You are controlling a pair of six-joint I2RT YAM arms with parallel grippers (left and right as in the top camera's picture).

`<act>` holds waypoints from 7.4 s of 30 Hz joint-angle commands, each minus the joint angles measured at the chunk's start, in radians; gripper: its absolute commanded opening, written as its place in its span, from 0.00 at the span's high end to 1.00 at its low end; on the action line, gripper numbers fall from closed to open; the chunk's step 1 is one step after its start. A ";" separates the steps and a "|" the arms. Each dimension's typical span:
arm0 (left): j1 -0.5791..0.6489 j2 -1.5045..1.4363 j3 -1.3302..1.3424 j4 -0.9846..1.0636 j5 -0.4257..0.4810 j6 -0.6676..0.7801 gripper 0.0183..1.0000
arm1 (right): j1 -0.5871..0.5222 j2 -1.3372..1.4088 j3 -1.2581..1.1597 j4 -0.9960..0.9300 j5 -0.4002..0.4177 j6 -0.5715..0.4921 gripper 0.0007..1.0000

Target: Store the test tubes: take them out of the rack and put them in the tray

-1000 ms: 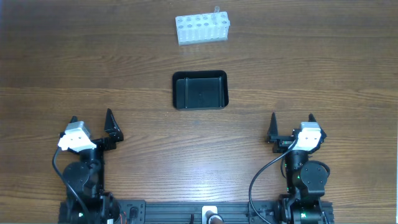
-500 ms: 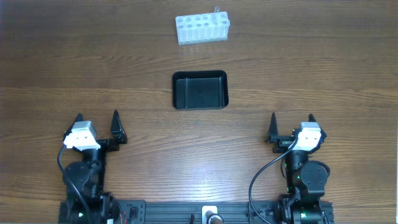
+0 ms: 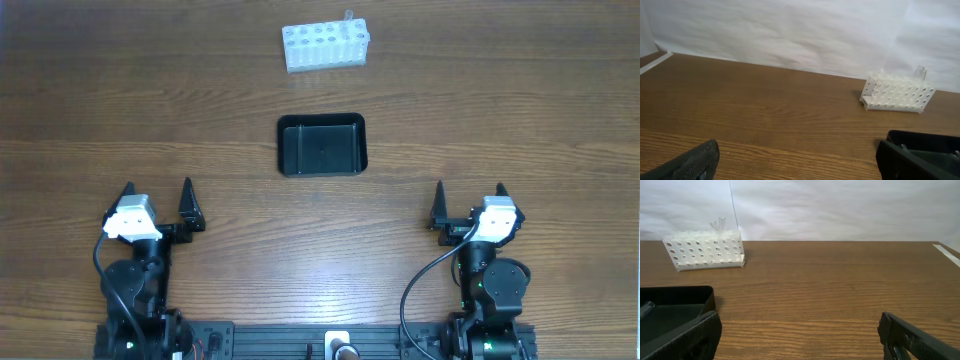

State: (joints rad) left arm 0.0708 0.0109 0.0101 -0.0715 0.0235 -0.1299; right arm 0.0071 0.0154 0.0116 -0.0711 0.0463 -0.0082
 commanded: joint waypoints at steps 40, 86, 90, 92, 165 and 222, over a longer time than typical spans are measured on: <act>0.005 -0.006 -0.004 -0.004 0.020 0.018 0.00 | 0.211 1.051 1.444 -0.795 0.191 0.142 0.01; 0.005 -0.006 -0.004 -0.004 0.020 0.018 0.00 | 0.452 2.228 1.683 0.080 0.487 0.180 0.08; 0.005 -0.006 -0.004 -0.004 0.020 0.018 0.00 | 0.452 2.255 1.685 0.100 0.487 0.179 0.08; 0.005 -0.006 -0.004 -0.004 0.020 0.018 0.00 | 0.452 2.264 1.685 0.117 0.487 0.179 0.09; 0.005 -0.006 -0.004 -0.004 0.020 0.019 0.00 | 0.558 1.866 1.716 -0.282 0.562 0.241 0.99; 0.005 -0.006 -0.004 -0.004 0.020 0.018 0.00 | 0.525 2.136 1.712 -0.738 0.013 0.674 0.96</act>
State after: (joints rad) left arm 0.0708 0.0109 0.0101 -0.0715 0.0303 -0.1265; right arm 0.5381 2.1258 1.7184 -0.8143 0.0650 0.6548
